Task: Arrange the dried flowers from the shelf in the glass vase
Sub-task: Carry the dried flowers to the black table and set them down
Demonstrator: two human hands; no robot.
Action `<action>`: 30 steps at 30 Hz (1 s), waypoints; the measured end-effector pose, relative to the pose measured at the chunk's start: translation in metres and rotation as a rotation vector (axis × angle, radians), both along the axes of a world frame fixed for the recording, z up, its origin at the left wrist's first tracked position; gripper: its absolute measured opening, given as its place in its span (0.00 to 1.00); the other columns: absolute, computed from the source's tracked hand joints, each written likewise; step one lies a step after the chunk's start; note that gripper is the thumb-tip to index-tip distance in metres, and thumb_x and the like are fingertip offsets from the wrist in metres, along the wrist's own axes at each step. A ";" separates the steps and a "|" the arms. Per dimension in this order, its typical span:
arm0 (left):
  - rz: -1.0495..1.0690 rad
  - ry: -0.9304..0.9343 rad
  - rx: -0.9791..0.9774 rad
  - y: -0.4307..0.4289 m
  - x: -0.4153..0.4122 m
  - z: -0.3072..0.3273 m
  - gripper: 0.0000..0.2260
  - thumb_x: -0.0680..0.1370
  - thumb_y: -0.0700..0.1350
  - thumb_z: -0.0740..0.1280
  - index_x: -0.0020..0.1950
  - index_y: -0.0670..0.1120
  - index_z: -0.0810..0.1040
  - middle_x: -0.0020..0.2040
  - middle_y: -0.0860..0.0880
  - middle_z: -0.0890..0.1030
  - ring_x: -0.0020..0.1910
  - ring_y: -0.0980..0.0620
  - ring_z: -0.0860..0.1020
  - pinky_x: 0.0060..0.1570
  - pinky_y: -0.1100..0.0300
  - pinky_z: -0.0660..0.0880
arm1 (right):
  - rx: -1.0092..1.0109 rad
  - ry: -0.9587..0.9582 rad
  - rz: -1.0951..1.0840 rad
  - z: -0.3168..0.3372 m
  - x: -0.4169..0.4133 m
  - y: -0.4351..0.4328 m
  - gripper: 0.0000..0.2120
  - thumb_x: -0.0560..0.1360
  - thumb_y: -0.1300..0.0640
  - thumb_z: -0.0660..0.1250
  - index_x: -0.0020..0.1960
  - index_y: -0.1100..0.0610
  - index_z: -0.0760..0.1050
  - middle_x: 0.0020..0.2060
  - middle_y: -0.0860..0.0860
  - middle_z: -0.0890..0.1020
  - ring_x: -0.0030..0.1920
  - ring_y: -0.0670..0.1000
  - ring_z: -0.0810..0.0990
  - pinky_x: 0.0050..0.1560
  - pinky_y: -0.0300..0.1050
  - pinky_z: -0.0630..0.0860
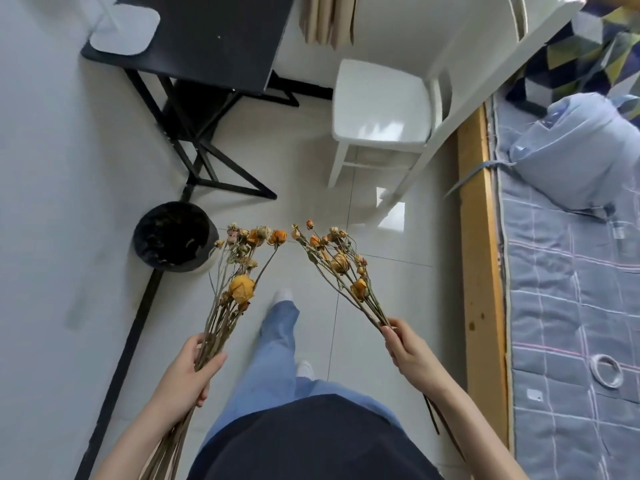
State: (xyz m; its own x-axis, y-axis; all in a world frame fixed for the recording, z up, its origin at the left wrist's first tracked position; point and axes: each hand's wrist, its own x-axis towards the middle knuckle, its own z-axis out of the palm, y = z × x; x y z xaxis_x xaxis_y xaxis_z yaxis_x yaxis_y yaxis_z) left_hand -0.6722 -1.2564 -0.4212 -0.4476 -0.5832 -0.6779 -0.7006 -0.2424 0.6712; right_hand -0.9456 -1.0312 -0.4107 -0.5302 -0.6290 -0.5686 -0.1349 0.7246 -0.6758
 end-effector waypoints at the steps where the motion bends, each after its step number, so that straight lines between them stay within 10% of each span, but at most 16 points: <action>1: 0.015 0.005 -0.008 -0.004 -0.005 0.004 0.17 0.76 0.45 0.66 0.63 0.50 0.64 0.24 0.49 0.72 0.21 0.55 0.69 0.20 0.61 0.67 | 0.002 0.012 0.013 0.004 0.000 -0.005 0.10 0.80 0.47 0.54 0.55 0.50 0.69 0.34 0.48 0.72 0.33 0.43 0.68 0.36 0.42 0.68; 9: -0.133 -0.016 -0.002 -0.122 -0.133 -0.003 0.24 0.77 0.45 0.65 0.71 0.47 0.60 0.43 0.38 0.79 0.22 0.54 0.68 0.22 0.62 0.67 | -0.010 0.022 -0.168 -0.011 -0.098 -0.091 0.07 0.80 0.48 0.54 0.50 0.47 0.69 0.33 0.47 0.70 0.30 0.42 0.67 0.35 0.41 0.66; 30: -0.142 -0.004 -0.028 -0.281 -0.421 0.011 0.18 0.76 0.47 0.66 0.64 0.49 0.66 0.35 0.52 0.75 0.21 0.57 0.69 0.22 0.62 0.68 | -0.069 0.002 -0.057 -0.004 -0.402 -0.282 0.06 0.80 0.48 0.55 0.47 0.46 0.69 0.31 0.47 0.71 0.29 0.42 0.66 0.33 0.38 0.66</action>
